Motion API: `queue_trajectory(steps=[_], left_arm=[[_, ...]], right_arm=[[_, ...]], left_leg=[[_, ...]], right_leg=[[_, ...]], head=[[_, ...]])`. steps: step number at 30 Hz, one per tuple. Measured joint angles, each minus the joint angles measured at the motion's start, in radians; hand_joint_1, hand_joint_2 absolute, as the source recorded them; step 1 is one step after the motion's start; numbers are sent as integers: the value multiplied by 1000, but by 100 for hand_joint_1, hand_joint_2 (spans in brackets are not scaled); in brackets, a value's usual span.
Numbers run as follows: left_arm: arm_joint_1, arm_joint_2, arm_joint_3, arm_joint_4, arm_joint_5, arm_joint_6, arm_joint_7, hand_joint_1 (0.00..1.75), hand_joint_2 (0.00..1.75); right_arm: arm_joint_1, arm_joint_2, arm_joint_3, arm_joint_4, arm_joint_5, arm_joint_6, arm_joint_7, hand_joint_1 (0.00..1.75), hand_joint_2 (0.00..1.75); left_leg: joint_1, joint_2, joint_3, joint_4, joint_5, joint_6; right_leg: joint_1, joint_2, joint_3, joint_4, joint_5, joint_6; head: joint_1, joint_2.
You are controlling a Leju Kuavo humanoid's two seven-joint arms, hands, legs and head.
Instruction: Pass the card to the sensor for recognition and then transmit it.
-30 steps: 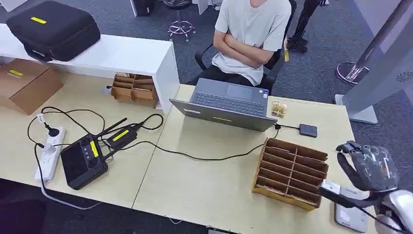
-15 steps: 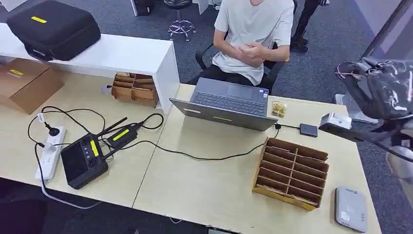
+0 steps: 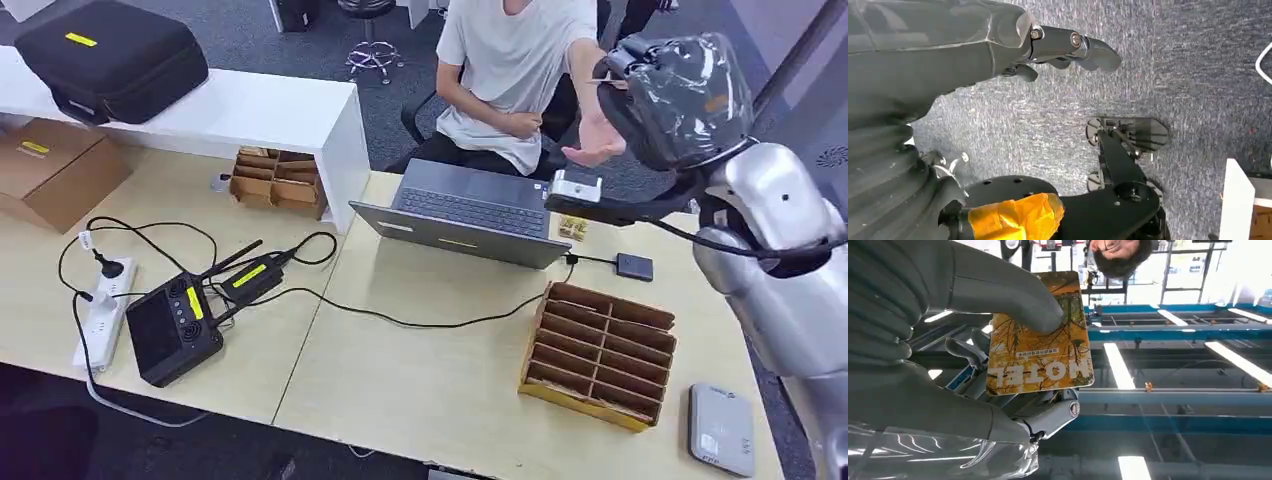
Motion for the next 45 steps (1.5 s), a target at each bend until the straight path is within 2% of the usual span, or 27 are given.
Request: queue_trajectory(steps=[5, 11, 31, 32, 38, 45], left_arm=[[-25, -8, -19, 0, -15, -1, 9, 0, 175], [-43, -18, -40, 2, -24, -1, 12, 0, 175], [-46, -24, -52, 2, -31, -18, 19, 0, 175], [-47, -24, -53, 2, -31, -19, 19, 0, 175], [-47, -24, -53, 3, -21, -45, -7, 0, 175], [-46, -24, -52, 3, -11, -33, -12, 0, 175]], right_arm=[[-63, 101, 52, 150, 53, -55, 72, 175, 175], [-124, 179, 85, 300, 69, -86, 86, 175, 175], [-157, 230, 125, 457, 98, -100, 106, 175, 175], [-157, 231, 125, 465, 99, -100, 107, 0, 175], [-164, 232, 130, 517, 87, -108, 90, 0, 175], [-159, 228, 130, 559, 72, -149, 51, 0, 175]], left_leg=[[0, 1, 0, 0, 1, 0], [1, 0, 0, 0, 3, -1], [3, 0, -3, 0, 3, -1], [3, 0, -3, 0, 3, -1], [3, 0, -4, 0, 3, -1], [3, 2, -4, 0, 3, -1]], right_leg=[[0, 1, -2, 0, 2, -1], [1, 0, -2, 0, 3, -2], [2, 0, -4, 0, 3, -2], [2, 1, -5, 0, 3, -2], [3, 0, -7, 0, 3, -2], [3, 1, -7, 0, 4, -3]], head=[[0, 0], [0, 0], [0, 0], [0, 0], [0, 0], [0, 0]])
